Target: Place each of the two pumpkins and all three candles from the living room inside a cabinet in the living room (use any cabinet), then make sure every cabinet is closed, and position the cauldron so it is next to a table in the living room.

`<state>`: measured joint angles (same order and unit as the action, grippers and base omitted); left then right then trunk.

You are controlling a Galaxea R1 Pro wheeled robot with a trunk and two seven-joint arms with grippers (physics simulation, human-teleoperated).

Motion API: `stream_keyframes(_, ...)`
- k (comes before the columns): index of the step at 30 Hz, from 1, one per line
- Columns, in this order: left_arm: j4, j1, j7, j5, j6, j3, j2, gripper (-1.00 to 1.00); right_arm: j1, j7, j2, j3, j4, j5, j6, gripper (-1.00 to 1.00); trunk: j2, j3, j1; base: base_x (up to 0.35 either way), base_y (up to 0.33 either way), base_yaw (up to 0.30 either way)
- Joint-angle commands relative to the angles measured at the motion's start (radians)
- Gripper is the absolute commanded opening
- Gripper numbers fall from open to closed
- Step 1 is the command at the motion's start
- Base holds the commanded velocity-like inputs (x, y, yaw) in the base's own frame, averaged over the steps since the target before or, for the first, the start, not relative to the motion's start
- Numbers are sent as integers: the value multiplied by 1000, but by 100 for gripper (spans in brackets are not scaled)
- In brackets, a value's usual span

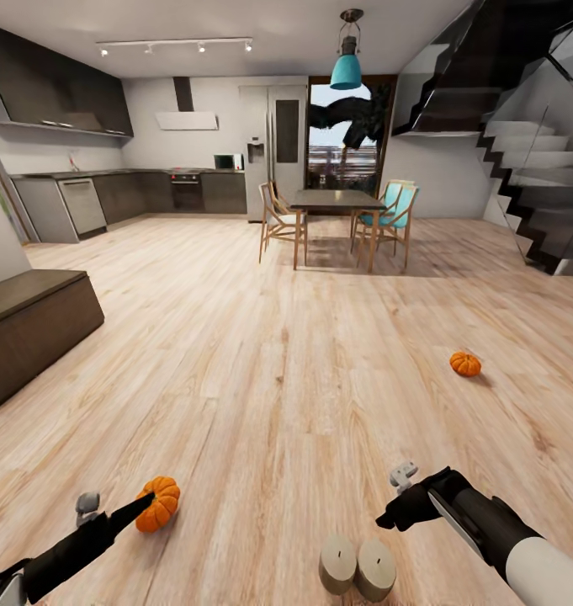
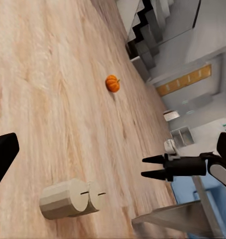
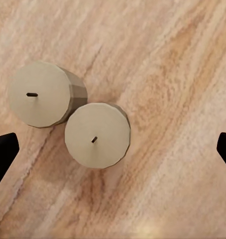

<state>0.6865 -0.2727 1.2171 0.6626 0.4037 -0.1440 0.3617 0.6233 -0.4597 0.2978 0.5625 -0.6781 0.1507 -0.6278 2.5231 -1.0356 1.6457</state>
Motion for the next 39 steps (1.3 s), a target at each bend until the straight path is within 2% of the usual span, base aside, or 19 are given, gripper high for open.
stream_keyframes(1, 4, 0, 16, 2, 10, 2, 3, 100, 1, 15, 1, 5, -1, 11, -5, 100, 1, -1, 0, 0, 0, 0)
stream_keyframes(3, 5, 0, 21, 1, 10, 2, 4, 100, 1, 23, 1, 5, -1, 11, -5, 100, 1, -1, 0, 0, 0, 0)
stream_keyframes(8, 7, 0, 25, -1, 11, 3, 5, 100, 1, 34, 1, 5, 0, 11, -4, 100, 2, -20, 2, 0, 0, 0)
stream_keyframes(14, 7, 0, 25, 0, 12, 3, 6, 100, 1, 36, -7, 8, 38, 5, 42, 100, 3, -44, 5, 0, 0, 0)
stream_keyframes(15, 7, 0, 25, 0, 12, 3, 7, 100, 1, 35, -13, 9, 46, -19, 46, 100, 3, -44, 5, 0, 0, 0)
stream_keyframes(17, 7, 0, 25, 0, 12, 3, 7, 100, 1, 35, -14, 9, 47, -29, 46, 100, 3, -44, 5, 0, 0, 0)
stream_keyframes(18, 6, 0, 25, 0, 12, 3, 7, 100, 1, 35, -23, 9, 48, -48, 47, 100, 3, -44, 5, 0, 0, 0)
stream_keyframes(23, 5, 0, 23, 2, 12, 1, 7, 100, 1, 35, -36, 7, 49, -75, 53, 100, 3, -44, 5, 0, 0, 0)
stream_keyframes(39, 4, 0, 20, 3, 12, -2, 8, 100, 1, 35, -45, 9, 64, -89, 76, 100, 7, -106, 12, 0, 0, 0)
